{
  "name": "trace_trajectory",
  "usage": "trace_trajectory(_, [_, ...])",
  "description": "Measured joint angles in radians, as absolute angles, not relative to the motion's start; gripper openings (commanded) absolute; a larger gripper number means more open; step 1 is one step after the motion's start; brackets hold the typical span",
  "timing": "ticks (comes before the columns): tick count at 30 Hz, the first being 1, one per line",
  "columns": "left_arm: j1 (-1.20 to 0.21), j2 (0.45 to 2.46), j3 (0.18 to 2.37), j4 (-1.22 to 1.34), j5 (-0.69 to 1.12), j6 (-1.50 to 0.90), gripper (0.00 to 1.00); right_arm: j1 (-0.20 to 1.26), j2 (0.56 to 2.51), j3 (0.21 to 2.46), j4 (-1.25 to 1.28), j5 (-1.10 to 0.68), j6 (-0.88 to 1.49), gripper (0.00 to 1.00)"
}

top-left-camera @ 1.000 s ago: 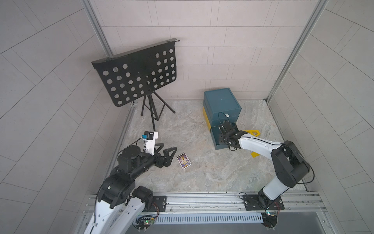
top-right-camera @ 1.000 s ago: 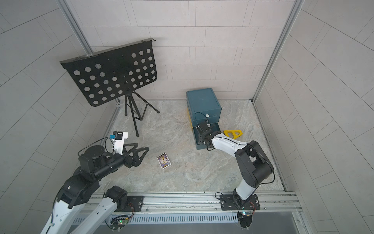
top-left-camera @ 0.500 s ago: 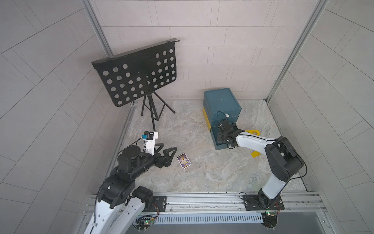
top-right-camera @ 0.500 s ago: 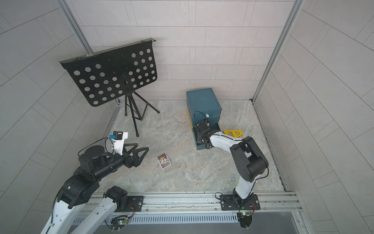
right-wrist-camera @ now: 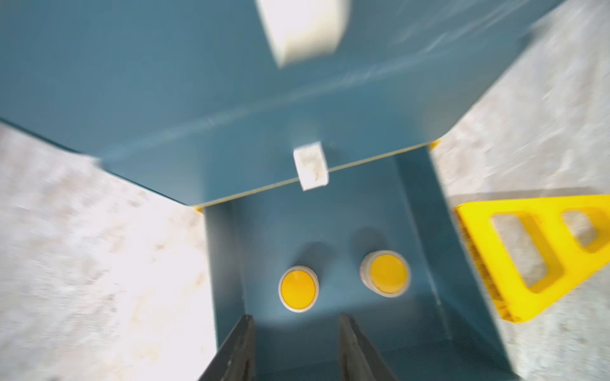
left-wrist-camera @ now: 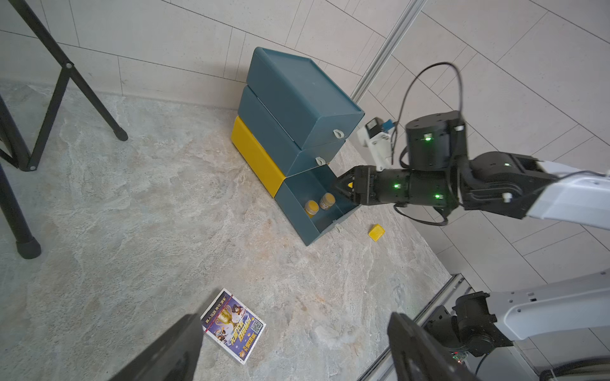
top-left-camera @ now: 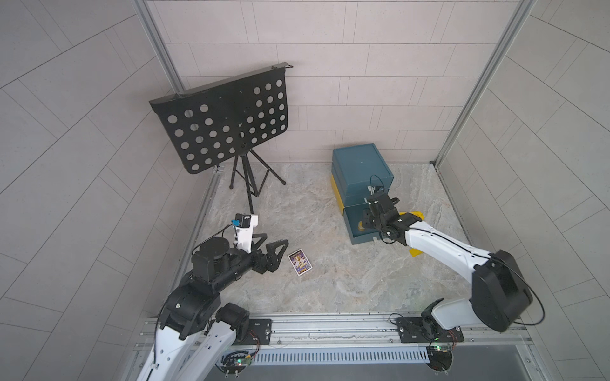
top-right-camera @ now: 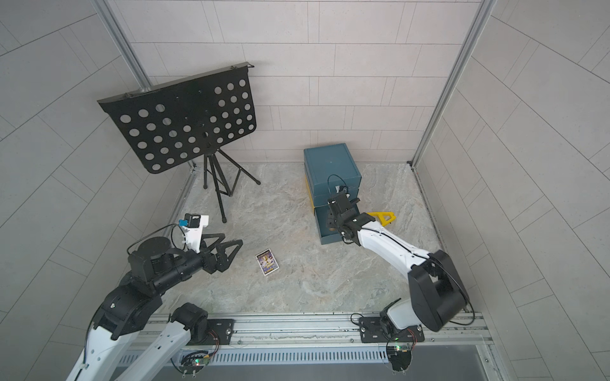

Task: Put the paint cans in the drawer according to color
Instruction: Place the paint can in the drawer, then close the drawer in the storage box.

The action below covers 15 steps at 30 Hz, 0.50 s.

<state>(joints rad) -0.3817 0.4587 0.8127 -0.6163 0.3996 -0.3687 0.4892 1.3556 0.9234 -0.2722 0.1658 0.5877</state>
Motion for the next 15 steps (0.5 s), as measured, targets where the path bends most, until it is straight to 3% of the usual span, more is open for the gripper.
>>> trace_trajectory(9, [-0.382, 0.459, 0.813, -0.616, 0.4, -0.369, 0.95, 0.49, 0.996, 0.459, -0.156, 0.182, 0.681, 0.43])
trace_trajectory(15, [-0.382, 0.459, 0.813, -0.617, 0.4, -0.369, 0.95, 0.49, 0.994, 0.349, -0.059, 0.148, 0.743, 0.44])
